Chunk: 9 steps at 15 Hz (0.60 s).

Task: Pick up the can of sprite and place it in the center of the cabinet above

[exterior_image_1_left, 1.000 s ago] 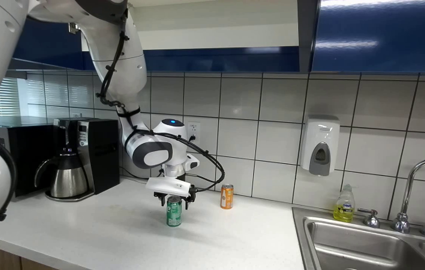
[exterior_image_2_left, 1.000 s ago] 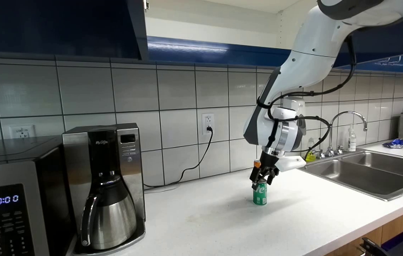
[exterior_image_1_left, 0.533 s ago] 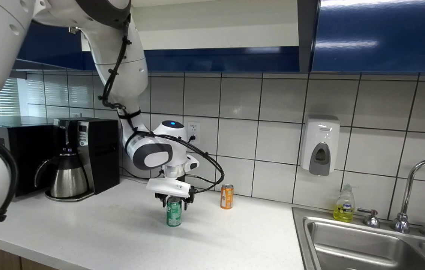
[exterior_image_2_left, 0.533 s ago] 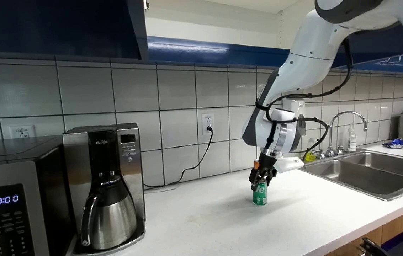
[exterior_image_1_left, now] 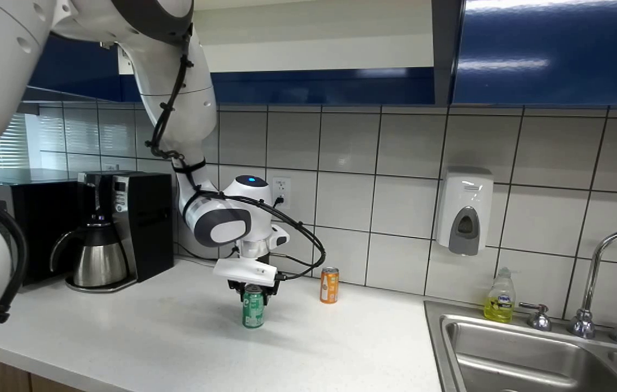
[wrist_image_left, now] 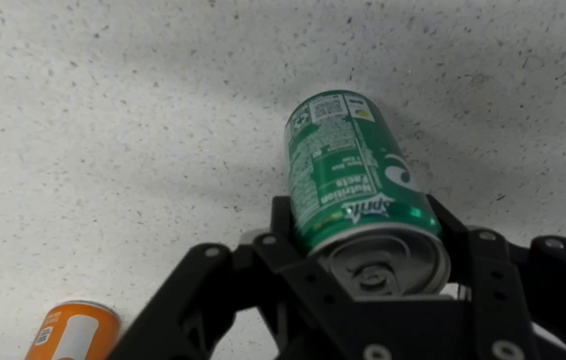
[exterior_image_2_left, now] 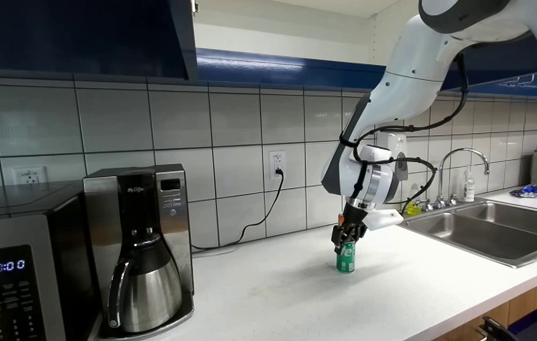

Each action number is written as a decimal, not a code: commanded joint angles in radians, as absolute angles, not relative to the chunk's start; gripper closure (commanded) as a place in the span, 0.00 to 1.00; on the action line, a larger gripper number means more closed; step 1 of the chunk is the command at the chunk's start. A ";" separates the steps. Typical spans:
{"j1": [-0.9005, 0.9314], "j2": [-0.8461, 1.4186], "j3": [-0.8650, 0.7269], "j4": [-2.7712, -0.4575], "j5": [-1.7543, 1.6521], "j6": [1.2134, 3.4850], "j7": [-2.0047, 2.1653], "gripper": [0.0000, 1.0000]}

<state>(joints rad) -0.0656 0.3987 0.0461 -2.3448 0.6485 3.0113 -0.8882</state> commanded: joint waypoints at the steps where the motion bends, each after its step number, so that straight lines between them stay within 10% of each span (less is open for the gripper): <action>1: -0.088 0.391 0.062 -2.334 0.657 3.011 -0.917 0.62; 9: -0.061 0.322 0.032 -2.362 0.629 2.970 -0.889 0.62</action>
